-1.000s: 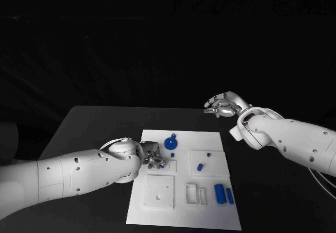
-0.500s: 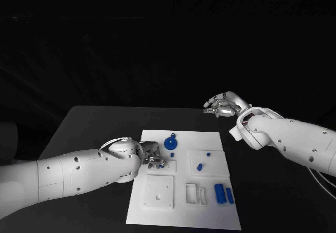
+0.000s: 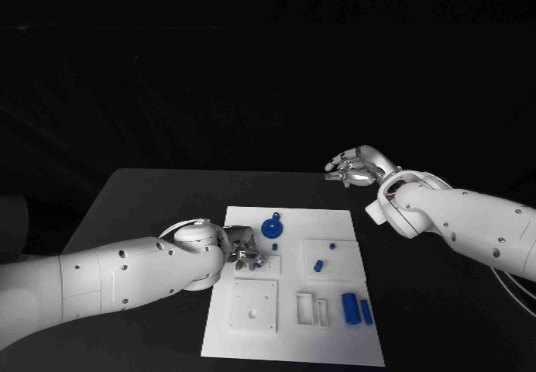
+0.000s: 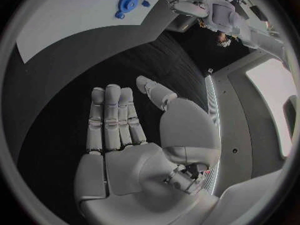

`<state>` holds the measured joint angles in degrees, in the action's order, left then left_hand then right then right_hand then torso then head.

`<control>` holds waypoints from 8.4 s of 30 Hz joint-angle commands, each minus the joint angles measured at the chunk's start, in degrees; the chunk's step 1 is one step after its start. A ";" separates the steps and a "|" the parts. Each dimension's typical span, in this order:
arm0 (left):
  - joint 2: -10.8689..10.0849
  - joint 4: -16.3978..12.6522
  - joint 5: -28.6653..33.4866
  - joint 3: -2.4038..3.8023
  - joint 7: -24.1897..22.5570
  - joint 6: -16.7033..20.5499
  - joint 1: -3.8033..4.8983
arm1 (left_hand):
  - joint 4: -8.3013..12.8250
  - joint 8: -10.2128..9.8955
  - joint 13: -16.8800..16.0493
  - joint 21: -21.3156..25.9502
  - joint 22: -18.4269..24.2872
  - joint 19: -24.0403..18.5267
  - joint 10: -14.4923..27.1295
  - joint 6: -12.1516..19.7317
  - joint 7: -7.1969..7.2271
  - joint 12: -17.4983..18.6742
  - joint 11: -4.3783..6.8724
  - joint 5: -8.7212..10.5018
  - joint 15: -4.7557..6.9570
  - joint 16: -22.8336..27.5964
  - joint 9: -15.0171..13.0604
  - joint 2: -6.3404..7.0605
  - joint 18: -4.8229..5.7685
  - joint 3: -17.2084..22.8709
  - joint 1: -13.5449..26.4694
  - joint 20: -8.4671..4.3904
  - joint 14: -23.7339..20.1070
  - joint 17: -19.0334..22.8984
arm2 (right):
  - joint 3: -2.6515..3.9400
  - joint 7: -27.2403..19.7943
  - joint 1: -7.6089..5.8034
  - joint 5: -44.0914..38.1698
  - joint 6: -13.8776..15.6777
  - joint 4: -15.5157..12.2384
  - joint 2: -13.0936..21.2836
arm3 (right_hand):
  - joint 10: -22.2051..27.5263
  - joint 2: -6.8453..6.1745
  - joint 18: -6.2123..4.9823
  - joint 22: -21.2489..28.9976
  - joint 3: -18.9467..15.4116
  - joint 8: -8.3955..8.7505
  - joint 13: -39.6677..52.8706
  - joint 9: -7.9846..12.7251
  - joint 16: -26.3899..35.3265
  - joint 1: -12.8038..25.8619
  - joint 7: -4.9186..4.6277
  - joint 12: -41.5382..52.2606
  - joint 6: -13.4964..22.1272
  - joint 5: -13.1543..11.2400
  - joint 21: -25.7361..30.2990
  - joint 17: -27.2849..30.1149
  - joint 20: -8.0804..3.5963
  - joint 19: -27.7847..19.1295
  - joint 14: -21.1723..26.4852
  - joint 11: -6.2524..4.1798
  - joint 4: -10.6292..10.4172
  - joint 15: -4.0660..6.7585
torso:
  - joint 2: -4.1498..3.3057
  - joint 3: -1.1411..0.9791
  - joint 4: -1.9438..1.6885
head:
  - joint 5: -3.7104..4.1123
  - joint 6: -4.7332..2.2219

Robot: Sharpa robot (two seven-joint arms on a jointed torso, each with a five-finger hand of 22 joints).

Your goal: Assemble the parts on the task board

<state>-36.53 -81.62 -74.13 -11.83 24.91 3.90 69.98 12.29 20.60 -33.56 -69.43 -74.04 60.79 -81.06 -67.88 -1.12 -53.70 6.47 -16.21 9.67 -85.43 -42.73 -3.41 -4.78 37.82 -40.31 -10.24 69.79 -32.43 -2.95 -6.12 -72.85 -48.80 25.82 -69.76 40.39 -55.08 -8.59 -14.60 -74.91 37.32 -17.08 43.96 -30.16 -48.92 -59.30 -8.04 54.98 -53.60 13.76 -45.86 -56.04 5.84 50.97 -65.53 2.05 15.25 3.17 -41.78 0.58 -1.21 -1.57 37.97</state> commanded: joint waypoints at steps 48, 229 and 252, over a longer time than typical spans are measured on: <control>1.05 0.72 2.04 -0.27 0.27 -3.16 -0.40 | -0.87 -0.09 -0.41 -1.13 -0.39 -0.77 0.66 -3.38 1.92 -0.86 0.61 -4.13 3.35 -0.90 0.10 -4.62 -2.69 0.95 4.35 -5.14 2.93 -0.33 | 0.01 -0.47 0.13 -0.48 -0.94 0.21 -0.16 | 0.27 0.27 -0.40 -0.77 -0.08 0.39 -0.60 -0.14 -0.15 -0.23 -0.29 0.18 0.14 3.35 0.63 0.41 0.26 0.10 0.50 0.16 -0.01 -0.09 | 0.01 0.04 -0.02 | 0.10 -0.06; 9.73 26.68 15.30 5.78 -0.59 -18.54 3.95 | -10.57 -6.74 3.10 3.77 2.91 -7.97 7.89 13.78 -3.69 5.54 -4.74 13.39 -1.78 5.51 1.93 12.19 -1.51 -4.23 -4.50 -2.82 -4.73 2.16 | 0.00 -0.35 0.45 -0.66 -0.76 0.48 -0.19 | 1.75 -0.60 -0.40 -0.95 -1.80 1.92 -1.93 -0.04 -0.03 -0.90 -1.24 0.55 2.56 5.97 1.75 1.53 0.73 -0.80 1.86 1.03 0.82 -0.76 | -0.99 0.03 0.59 | 0.29 -1.01; 10.02 26.82 15.78 5.78 -1.51 -16.86 3.83 | -7.21 -5.89 3.20 3.32 2.68 -7.60 6.96 12.25 -3.34 5.25 -4.44 13.42 -1.48 4.92 2.51 7.24 -1.51 -4.70 -7.25 -2.94 -4.35 2.00 | 0.00 -0.65 0.46 -0.65 -0.33 0.53 -0.29 | 1.62 -0.50 -0.40 -0.97 -1.68 1.93 -1.98 -0.06 -0.13 -1.12 -1.25 0.71 2.59 6.32 1.73 1.58 0.73 -0.66 1.72 1.03 0.78 -0.74 | -1.01 0.05 0.54 | 0.35 -0.84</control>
<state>-26.75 -54.73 -58.38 -5.96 24.13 -12.97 74.03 4.79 14.38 -30.40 -65.88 -71.29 53.13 -73.80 -55.26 -4.56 -48.14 2.06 -2.93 7.85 -80.27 -40.25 3.98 -6.20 33.24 -47.64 -7.47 65.38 -30.35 -2.97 -6.13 -72.41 -49.11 25.41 -69.22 40.15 -53.64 -8.82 -14.19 -74.91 35.90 -15.42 42.01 -30.26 -49.13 -60.13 -9.29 55.42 -51.31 19.97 -44.48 -54.50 6.35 50.46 -64.03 3.08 16.04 2.52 -42.80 0.62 -0.62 -1.22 37.11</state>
